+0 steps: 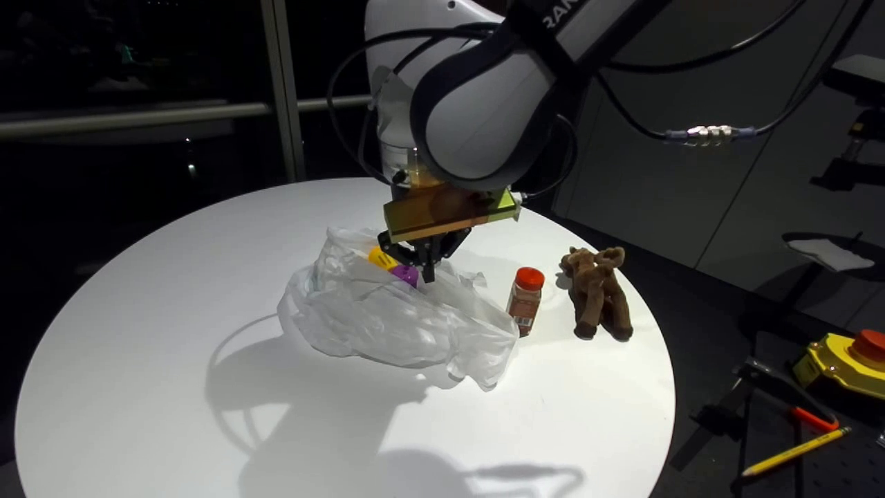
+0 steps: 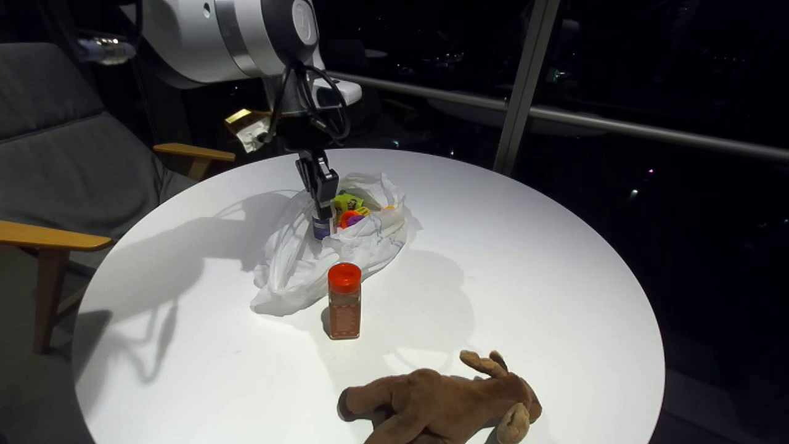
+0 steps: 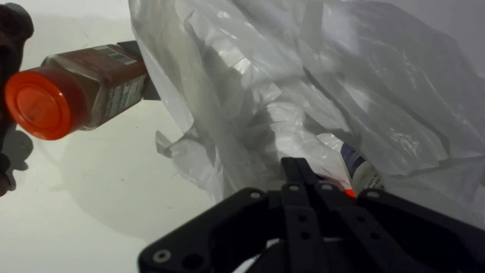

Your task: Remove the deer toy and containers from the white plastic bag and place them on the table

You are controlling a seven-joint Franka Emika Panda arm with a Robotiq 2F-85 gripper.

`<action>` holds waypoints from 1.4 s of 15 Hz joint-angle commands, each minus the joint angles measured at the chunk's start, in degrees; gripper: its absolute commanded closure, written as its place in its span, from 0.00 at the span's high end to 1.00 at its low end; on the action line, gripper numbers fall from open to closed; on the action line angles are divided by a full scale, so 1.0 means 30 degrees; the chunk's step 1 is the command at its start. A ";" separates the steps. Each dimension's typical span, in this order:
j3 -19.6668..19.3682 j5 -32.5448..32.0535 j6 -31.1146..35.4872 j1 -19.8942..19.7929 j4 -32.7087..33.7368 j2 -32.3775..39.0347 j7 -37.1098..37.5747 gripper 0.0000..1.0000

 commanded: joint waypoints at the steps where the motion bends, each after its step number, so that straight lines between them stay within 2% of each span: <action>1: 0.0771 0.1456 0.0594 -0.0123 0.0861 0.0668 -0.0681 0.04; 4: 0.1637 0.2792 0.1754 -0.0040 0.0685 0.0525 -0.1418 0.08; 5: 0.1846 0.3123 0.2045 0.0070 0.0679 0.0559 -0.1607 0.06; 12: 0.2063 0.3549 0.2447 0.1005 0.1177 0.2035 -0.2394 0.06; 16: 0.1130 0.3020 0.5187 0.2111 0.1513 0.3175 -0.1846 0.06; 21: -0.0834 0.2680 0.7367 0.3946 0.1998 0.2832 -0.1759 0.05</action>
